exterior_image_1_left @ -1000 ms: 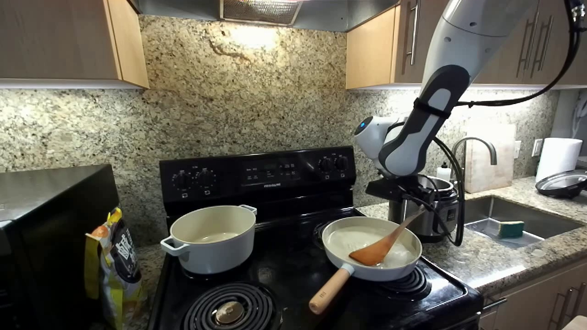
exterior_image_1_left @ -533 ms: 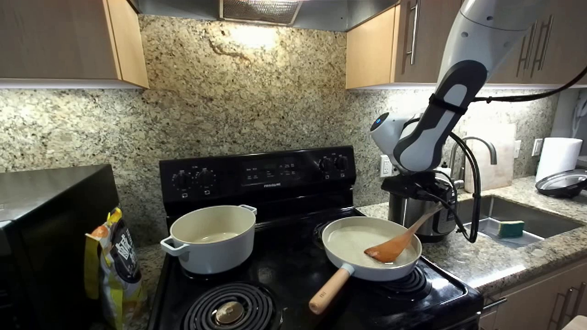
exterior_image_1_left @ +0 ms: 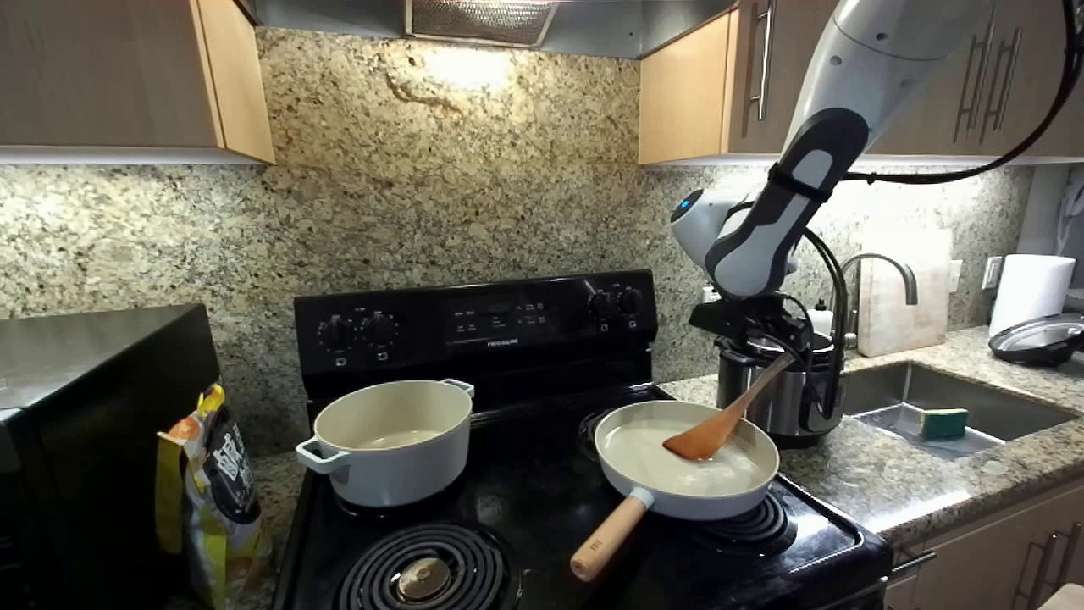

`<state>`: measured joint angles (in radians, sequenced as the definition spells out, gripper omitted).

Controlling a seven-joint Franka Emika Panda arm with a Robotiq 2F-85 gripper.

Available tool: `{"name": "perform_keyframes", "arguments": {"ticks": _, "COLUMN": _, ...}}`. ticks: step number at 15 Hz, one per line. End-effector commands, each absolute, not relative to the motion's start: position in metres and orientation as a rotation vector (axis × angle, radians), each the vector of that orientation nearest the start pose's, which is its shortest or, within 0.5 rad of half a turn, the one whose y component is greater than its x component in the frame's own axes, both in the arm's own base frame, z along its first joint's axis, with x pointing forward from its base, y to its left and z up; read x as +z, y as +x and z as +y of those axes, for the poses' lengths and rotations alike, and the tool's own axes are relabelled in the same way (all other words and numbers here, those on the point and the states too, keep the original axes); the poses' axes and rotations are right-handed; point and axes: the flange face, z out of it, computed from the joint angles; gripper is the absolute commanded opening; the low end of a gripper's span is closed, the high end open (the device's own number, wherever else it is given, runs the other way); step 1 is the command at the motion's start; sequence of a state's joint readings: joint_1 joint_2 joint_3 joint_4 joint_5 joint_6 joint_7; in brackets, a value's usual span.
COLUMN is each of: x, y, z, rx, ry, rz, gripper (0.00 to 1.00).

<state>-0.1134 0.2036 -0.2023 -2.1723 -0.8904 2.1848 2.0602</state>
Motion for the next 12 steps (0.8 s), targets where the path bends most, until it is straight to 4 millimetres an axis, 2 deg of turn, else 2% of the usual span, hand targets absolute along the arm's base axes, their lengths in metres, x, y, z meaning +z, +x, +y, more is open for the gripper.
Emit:
{"name": "perform_keyframes", "arguments": {"ticks": 1, "x": 0.294, "y": 0.536, "z": -0.170, "rx": 0.550, "ry": 1.600, "rz": -1.899, "gripper": 0.11}}
{"name": "perform_keyframes", "arguments": {"ticks": 4, "x": 0.290, "y": 0.546, "z": -0.147, "rx": 0.567, "ry": 1.655, "rz": -1.861, "gripper": 0.11}}
{"name": "perform_keyframes", "arguments": {"ticks": 8, "x": 0.281, "y": 0.535, "z": -0.127, "rx": 0.560, "ry": 1.727, "rz": -1.812, "gripper": 0.11}}
{"name": "perform_keyframes", "arguments": {"ticks": 12, "x": 0.270, "y": 0.516, "z": -0.136, "rx": 0.526, "ry": 1.718, "rz": -1.825, "gripper": 0.11}}
